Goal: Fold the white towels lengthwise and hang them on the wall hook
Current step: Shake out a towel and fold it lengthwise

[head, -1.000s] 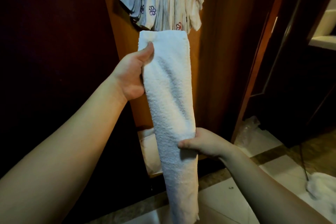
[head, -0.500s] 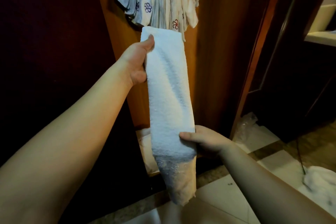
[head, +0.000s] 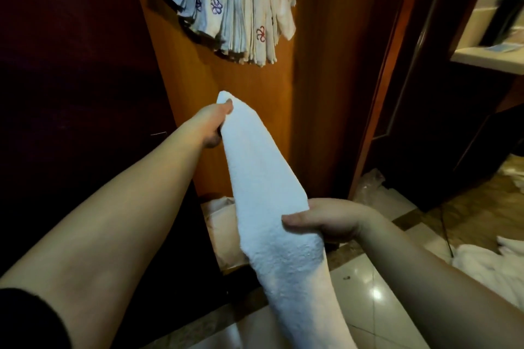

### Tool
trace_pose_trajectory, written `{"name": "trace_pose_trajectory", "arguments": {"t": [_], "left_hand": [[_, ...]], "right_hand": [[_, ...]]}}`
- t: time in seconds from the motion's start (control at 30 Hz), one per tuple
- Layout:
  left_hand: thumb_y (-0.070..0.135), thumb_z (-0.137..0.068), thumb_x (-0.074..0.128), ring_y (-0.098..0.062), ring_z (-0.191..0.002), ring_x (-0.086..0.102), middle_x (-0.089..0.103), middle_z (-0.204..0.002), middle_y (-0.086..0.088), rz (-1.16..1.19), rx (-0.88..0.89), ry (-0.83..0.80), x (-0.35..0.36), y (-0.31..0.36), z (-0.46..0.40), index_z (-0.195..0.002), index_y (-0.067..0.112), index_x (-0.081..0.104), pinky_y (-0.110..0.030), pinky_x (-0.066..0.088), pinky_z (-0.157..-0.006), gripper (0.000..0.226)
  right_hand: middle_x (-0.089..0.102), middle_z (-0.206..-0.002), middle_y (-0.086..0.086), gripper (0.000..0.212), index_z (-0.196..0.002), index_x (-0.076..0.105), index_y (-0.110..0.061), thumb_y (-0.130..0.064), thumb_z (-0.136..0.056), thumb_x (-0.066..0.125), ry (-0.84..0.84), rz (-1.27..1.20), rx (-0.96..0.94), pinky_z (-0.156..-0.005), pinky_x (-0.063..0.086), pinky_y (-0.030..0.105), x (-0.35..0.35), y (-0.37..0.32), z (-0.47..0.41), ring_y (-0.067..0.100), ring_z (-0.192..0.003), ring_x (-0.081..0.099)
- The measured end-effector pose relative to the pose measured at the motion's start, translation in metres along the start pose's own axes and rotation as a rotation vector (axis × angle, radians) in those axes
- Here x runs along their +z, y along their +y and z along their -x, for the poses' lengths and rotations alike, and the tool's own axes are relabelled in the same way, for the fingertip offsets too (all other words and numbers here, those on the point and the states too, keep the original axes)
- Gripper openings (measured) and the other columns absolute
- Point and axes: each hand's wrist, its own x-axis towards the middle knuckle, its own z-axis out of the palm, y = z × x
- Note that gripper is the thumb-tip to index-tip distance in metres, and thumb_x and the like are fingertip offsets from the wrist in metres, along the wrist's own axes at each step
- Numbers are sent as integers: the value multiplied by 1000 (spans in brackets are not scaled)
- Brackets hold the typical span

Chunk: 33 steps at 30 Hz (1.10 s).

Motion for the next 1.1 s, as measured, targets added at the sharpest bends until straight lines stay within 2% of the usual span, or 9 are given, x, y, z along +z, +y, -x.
{"name": "trace_pose_trajectory", "arguments": {"t": [0.2,0.3,0.37,0.5,0.57,0.63,0.7,0.9,1.1], "left_hand": [[65,-100,33,-26,-92,70,72,-100,-13,-111,-114,-171,-8,-59,-24,-109,9,62,-40,56,-85,64],[66,-101,23,-30,-97,70,69,-111,-20,-110,-155,-339,-15,-84,-23,-105,9,67,-41,55,-86,72],[66,-101,27,-31,-94,72,67,-120,-24,-105,-105,-373,-15,-98,-16,-108,7,70,-44,55,-91,74],[96,-59,41,-31,-114,60,64,-123,-15,22,15,-561,-20,-119,16,-113,16,75,-46,45,-101,102],[81,-65,54,-31,-117,64,70,-121,-11,-31,174,-595,-16,-122,36,-117,15,70,-44,48,-100,86],[34,-74,81,-27,-110,68,74,-114,-6,-66,303,-578,-11,-120,49,-118,14,66,-36,54,-93,51],[7,-73,82,-23,-107,70,75,-113,-4,-72,336,-575,-11,-116,54,-116,15,64,-33,56,-88,48],[13,-80,66,-31,-105,69,71,-118,-18,166,215,-582,-19,-119,51,-120,7,67,-43,52,-94,40],[23,-99,58,-23,-93,72,74,-106,-11,60,97,-499,-15,-134,53,-123,5,63,-41,57,-88,30]], "right_hand": [[75,-104,12,56,-100,79,-11,-42,-55,94,103,-150,-220,-81,59,33,-1,-35,5,23,-94,72],[75,-105,13,25,-100,79,-12,-26,-81,70,214,-185,-326,-82,59,33,1,-56,4,23,-95,72],[74,-107,14,28,-103,76,-10,-24,-85,60,283,-194,-363,-87,59,35,-2,-70,2,25,-96,72],[76,-99,5,19,-105,69,-12,-24,-91,65,416,-112,-398,-87,57,33,-5,-96,-2,18,-91,73],[77,-92,2,17,-101,68,-12,-22,-97,55,462,-92,-410,-78,59,28,-8,-103,-3,14,-85,73],[77,-89,1,20,-100,68,-13,-23,-101,51,491,-65,-422,-77,60,27,-8,-110,-4,13,-83,73],[77,-88,-2,20,-100,67,-14,-26,-101,51,518,6,-426,-81,59,28,-8,-119,-5,12,-83,73],[76,-84,-6,29,-101,65,-18,-43,-100,51,639,269,-386,-83,58,35,-14,-139,-3,12,-81,73],[72,-86,-2,36,-99,64,-18,-50,-100,48,750,307,-380,-81,56,32,-10,-149,-3,11,-78,73]]}}
